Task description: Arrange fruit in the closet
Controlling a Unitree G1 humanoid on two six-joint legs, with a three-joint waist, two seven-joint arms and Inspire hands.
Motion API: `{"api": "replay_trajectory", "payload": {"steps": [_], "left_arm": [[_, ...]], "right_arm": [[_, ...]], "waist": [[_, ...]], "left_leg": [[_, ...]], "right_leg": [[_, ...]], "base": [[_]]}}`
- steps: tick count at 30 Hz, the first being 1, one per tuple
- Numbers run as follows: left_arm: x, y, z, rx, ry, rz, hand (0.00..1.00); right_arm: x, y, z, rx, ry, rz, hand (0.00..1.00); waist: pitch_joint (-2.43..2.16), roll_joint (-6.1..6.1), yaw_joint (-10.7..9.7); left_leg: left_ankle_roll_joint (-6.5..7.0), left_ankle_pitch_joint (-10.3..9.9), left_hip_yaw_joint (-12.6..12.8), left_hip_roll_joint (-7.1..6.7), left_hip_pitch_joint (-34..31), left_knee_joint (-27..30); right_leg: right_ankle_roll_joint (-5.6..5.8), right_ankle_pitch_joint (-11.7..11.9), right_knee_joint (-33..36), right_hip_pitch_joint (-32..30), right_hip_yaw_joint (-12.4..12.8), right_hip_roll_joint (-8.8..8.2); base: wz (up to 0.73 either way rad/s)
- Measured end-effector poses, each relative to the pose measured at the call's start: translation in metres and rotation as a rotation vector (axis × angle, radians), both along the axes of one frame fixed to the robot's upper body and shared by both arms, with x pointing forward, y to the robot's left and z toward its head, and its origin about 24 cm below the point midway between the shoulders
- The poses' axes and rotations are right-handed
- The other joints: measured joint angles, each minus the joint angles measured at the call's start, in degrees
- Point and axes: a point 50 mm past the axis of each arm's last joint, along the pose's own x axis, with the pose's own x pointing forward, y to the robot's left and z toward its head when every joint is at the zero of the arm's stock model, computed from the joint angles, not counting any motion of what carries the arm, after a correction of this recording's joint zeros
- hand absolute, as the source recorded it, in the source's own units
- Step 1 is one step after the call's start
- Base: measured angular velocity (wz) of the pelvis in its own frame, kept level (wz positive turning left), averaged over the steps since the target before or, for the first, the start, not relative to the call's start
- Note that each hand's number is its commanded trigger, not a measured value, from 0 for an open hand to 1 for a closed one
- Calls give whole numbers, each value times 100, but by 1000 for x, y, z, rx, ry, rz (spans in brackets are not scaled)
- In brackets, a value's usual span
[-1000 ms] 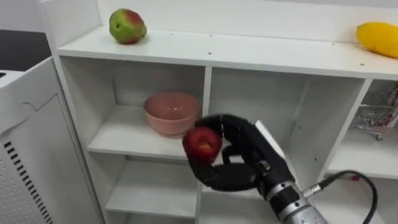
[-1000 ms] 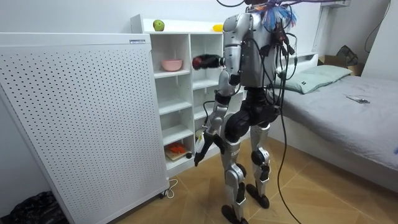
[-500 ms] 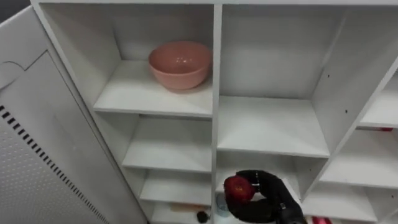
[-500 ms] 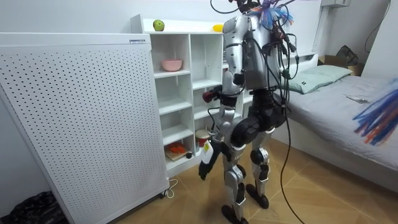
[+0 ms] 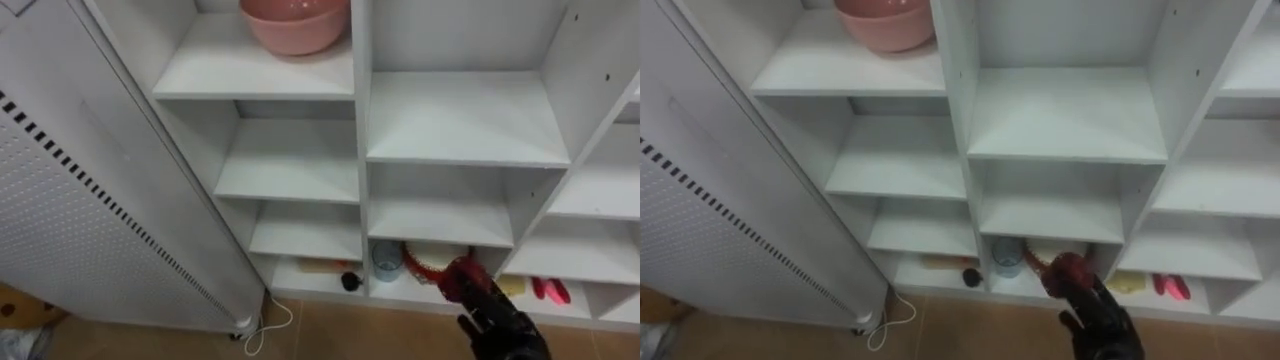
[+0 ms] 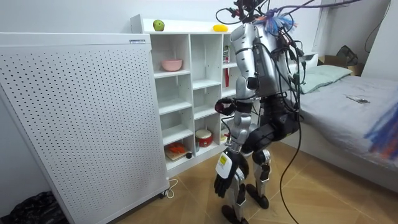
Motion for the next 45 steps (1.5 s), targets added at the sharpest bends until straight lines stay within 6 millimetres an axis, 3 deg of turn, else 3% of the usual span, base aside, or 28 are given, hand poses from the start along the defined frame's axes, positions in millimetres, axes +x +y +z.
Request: {"api": "replay_trajectory", "payload": {"steps": [7,10,18,20,28,38,42,45], "left_arm": [[5,-6,0,-8,11,-15,0],[11,-8,2,-13,-5,-20,0],[15,-8,3,-9,-17,-16,0],[14,-8,3,-8,-15,-16,0],[13,0,4,11,-10,-13,0],[14,-2,5,6,-16,-11,0],[14,-2,6,3,-24,-6,0],[13,-1,6,2,-30,-6,0]], "right_arm": [[13,-23,24,46,-71,-29,100],[18,-30,38,65,-109,-49,100],[26,-33,55,85,-140,-69,100],[31,-31,63,83,-152,-69,0],[45,-23,96,79,-174,-84,0],[44,-25,98,106,-126,-141,0],[45,-23,106,128,-158,-134,0],[46,-20,115,144,-195,-122,0]], "waist": [[6,-12,-7],[18,-38,-27],[13,-84,-17],[9,-89,-19],[-1,-87,25],[-12,-82,194],[-33,-60,179],[-76,-3,160]], "left_leg": [[-6,1,76,-4,-83,41],[-1,3,79,-74,-264,145],[53,-39,92,-76,-654,418],[64,-49,124,-76,-717,444],[92,-80,125,-48,-801,620],[111,-93,107,-35,-819,736],[115,-97,107,8,-819,775],[123,-103,109,12,-802,826]], "right_leg": [[-6,-142,193,-121,7,-79],[7,-184,365,-357,53,-156],[32,-210,533,-695,74,-169],[29,-208,594,-767,67,-202],[22,-217,672,-766,-66,-239],[27,-210,704,-740,-88,-243],[25,-211,752,-728,-86,-240],[19,-208,765,-675,-96,-229]], "base": [[6],[6],[3],[0],[3],[0],[0],[0]]}}
